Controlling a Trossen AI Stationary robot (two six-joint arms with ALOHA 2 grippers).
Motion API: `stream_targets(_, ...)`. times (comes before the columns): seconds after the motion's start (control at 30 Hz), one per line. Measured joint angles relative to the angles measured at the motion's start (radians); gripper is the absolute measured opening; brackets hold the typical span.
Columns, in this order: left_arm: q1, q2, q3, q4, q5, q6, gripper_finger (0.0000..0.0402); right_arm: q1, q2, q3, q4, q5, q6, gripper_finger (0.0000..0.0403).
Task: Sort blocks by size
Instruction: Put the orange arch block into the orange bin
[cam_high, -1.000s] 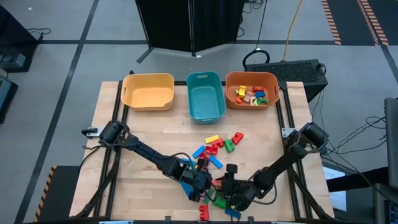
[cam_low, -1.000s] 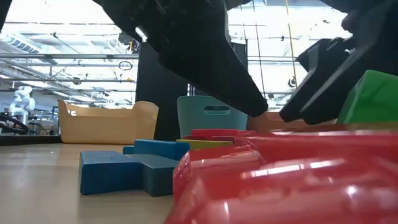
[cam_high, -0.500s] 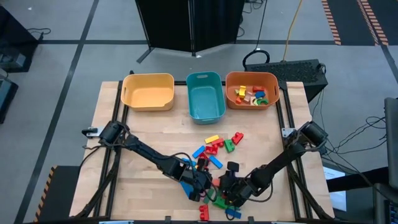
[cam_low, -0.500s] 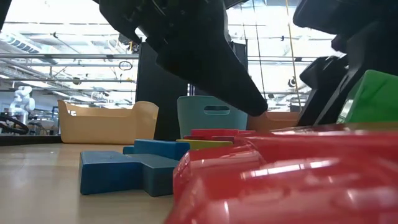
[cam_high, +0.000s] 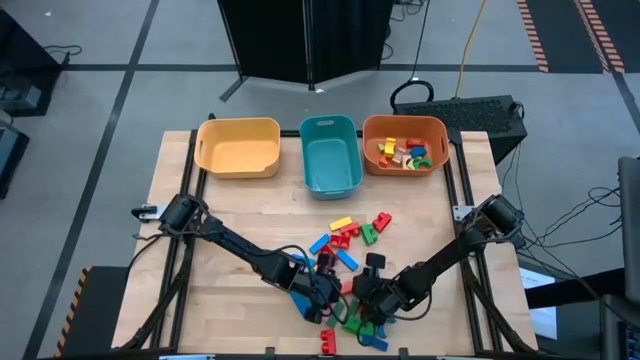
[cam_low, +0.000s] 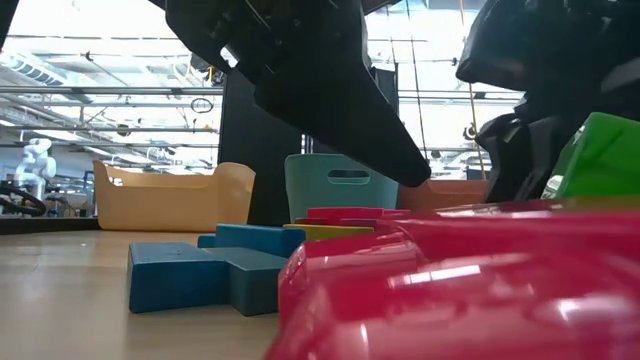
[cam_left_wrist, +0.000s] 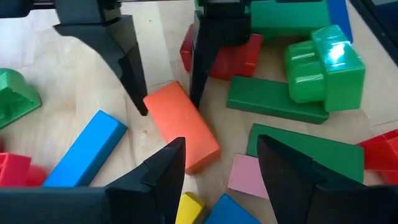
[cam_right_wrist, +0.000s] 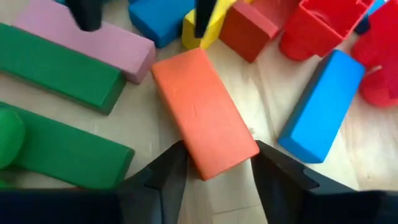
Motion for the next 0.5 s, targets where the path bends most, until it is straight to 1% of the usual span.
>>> stream_targets(0.13, 0.000, 0.000, 0.000, -0.006, -0.020, -0.023, 0.0192, -0.001, -0.001, 0.000, 0.002, -0.006, -0.065, 0.0118)
stream_targets(0.23, 0.000, 0.000, 0.000, -0.029, -0.031, -0.050, 0.0192, -0.001, -0.002, 0.000, 0.002, -0.019, -0.086, 0.0119)
stream_targets(0.33, 0.000, 0.000, 0.000, -0.072, -0.094, -0.103, 0.0192, -0.001, -0.002, 0.001, -0.002, -0.034, -0.100, 0.0154)
stream_targets(0.43, 0.000, 0.000, 0.000, -0.109, -0.152, -0.140, 0.0192, -0.001, -0.002, 0.000, -0.009, -0.039, -0.148, 0.0206)
stream_targets(0.5, 0.001, 0.000, 0.000, -0.114, -0.168, -0.153, 0.0192, -0.005, -0.002, 0.000, -0.007, -0.041, -0.176, 0.0240)
